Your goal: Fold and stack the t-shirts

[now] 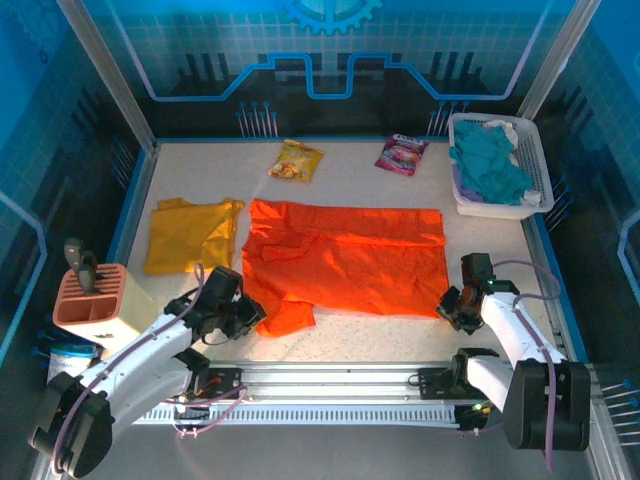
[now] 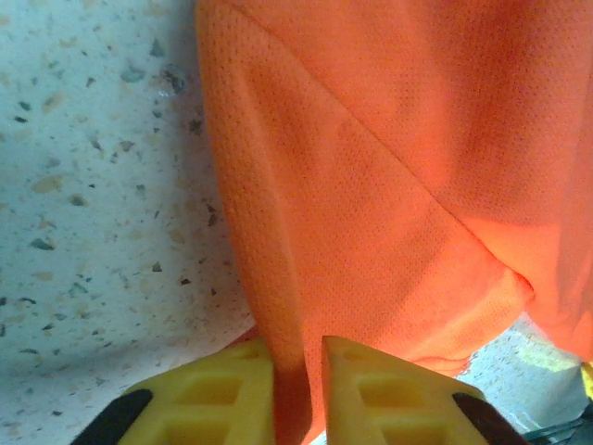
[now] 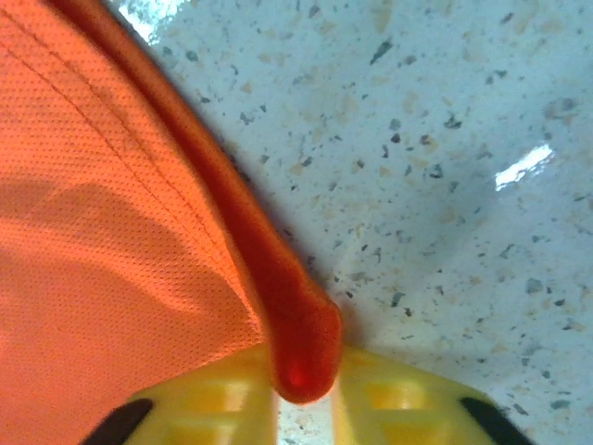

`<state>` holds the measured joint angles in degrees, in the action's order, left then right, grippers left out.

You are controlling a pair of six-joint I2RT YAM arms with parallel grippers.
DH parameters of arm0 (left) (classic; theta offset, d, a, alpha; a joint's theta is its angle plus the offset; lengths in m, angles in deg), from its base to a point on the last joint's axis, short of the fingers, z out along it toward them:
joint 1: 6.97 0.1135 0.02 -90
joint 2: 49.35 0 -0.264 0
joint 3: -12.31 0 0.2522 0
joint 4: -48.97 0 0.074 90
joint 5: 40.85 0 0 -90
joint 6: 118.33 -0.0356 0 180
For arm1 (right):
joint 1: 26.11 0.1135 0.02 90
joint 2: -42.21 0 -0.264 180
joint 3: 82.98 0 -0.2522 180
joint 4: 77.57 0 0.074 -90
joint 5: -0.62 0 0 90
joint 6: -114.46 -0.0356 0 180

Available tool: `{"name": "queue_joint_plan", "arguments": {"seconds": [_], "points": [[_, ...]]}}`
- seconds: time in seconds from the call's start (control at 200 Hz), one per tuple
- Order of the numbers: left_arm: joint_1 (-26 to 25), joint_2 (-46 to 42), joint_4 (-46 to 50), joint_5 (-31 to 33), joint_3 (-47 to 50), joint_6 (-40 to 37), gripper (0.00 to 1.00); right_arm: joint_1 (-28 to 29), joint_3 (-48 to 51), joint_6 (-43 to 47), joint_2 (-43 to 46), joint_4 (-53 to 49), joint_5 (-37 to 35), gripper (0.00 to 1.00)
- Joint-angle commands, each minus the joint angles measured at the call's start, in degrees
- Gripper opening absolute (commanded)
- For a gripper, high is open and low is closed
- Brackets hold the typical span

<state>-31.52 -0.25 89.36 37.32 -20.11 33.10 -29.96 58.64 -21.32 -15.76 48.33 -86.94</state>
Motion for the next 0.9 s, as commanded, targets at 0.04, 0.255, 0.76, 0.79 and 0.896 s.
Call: {"name": "queue_joint_plan", "arguments": {"seconds": [0.04,0.255,0.76,0.79,0.896], "points": [[-0.39,0.55,2.71,-0.31,-1.65,-2.53,0.13,-0.36,-0.42,1.02,0.53,6.96,2.94,0.07],[-0.40,0.64,8.31,-0.71,-4.71,-5.30,0.06,-1.54,-0.82,2.16,-1.55,9.29,5.44,0.00],[-2.86,-7.84,22.76,-1.86,-9.80,-2.54,0.00,-4.90,-4.09,5.45,4.91,-3.82,8.19,0.00],[-2.90,-8.04,23.29,-1.42,-10.35,-2.66,0.00,-5.18,-4.58,5.29,5.70,-4.96,8.34,0.00],[-2.85,-7.15,23.58,-1.58,-12.04,-3.29,0.00,-6.78,-5.75,5.02,8.59,-7.30,10.36,0.00]]}}
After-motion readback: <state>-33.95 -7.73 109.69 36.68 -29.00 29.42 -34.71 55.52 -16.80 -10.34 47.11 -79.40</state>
